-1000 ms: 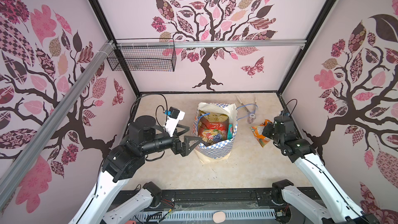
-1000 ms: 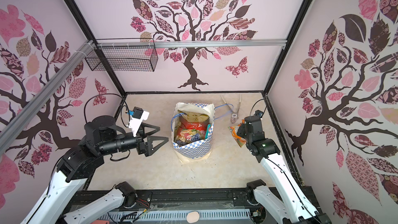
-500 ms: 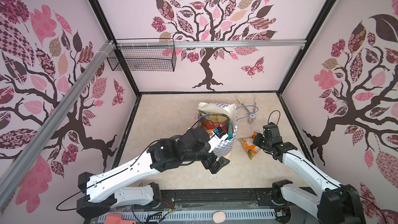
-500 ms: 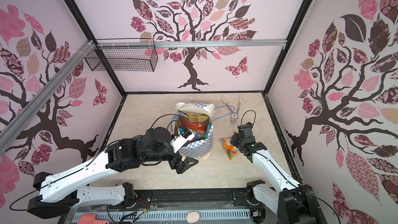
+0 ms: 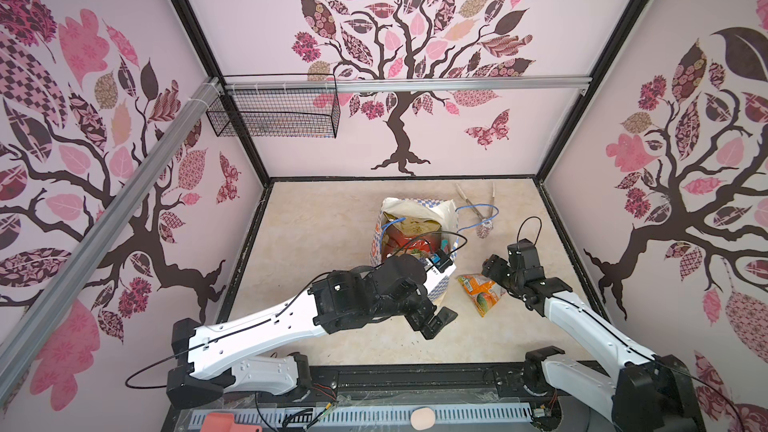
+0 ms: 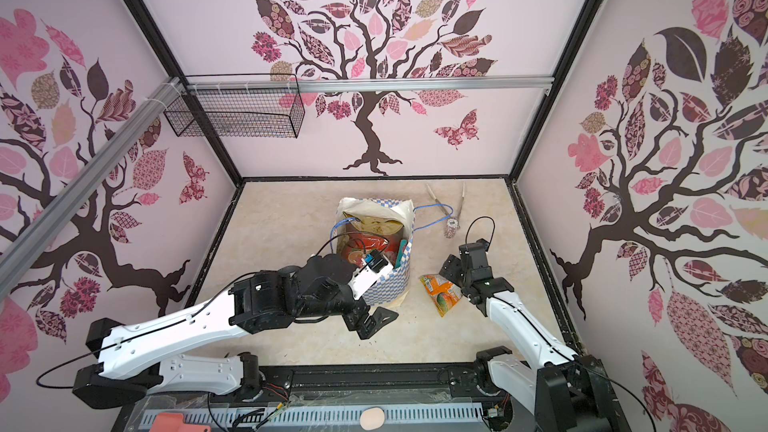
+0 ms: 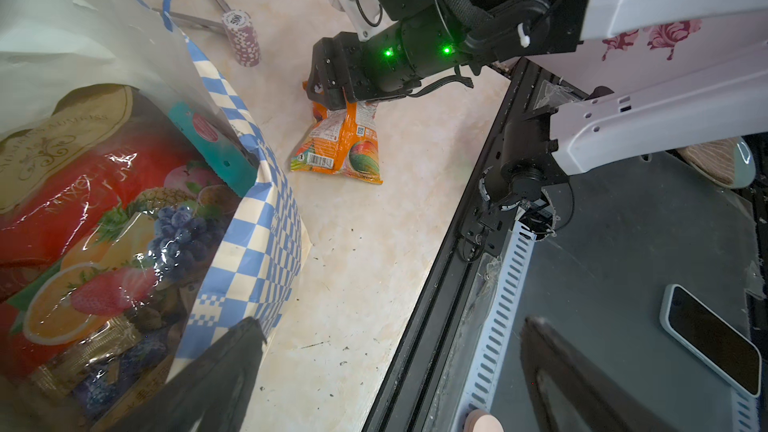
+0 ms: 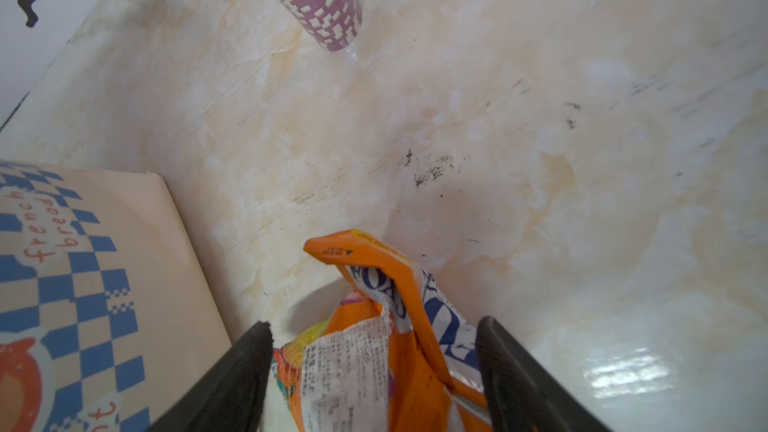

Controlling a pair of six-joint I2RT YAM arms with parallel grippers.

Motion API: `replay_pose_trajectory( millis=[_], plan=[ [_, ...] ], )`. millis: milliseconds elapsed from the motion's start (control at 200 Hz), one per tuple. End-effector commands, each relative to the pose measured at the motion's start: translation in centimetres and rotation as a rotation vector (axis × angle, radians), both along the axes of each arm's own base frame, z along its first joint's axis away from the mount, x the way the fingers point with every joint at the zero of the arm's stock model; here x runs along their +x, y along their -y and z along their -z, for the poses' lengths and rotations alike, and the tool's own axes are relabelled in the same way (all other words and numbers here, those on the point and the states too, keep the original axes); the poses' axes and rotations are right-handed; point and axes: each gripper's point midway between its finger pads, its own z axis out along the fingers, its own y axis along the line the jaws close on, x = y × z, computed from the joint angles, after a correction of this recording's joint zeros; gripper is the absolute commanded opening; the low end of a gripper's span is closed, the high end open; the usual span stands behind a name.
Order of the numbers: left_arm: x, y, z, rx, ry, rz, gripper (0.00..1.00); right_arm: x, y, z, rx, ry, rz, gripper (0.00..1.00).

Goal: Take the snacks out of the paper bag
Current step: 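Lower the orange chip bag onto the table and open the right gripper, then move the right gripper back over the bag while the left gripper holds beside it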

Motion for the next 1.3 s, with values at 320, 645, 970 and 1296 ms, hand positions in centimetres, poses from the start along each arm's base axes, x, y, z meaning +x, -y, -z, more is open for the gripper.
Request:
replay_pose_trajectory(
  millis=[320,645,970,1296],
  plan=[
    [3.7,-5.0,-7.0,-0.143,0.170,-0.287,0.99,1.2,0.5,-17.9,0.037,0.416,0.010,0.99],
    [7.1,-13.0,-8.2,-0.195,0.192,-0.558,0.98,0.3,-5.0,-28.5,0.105,0.572,-0.327,0.99],
    [7.8,-17.7,-8.8,-0.144,0.295,-0.708,0.98,-0.4,-16.8,-25.9,-0.089,0.382,-0.780,1.00],
    [7.2,-18.8,-7.9,-0.099,0.321,-0.682,0.98,0.2,-24.2,-17.9,-0.328,0.154,-0.978,1.00]
  ],
)
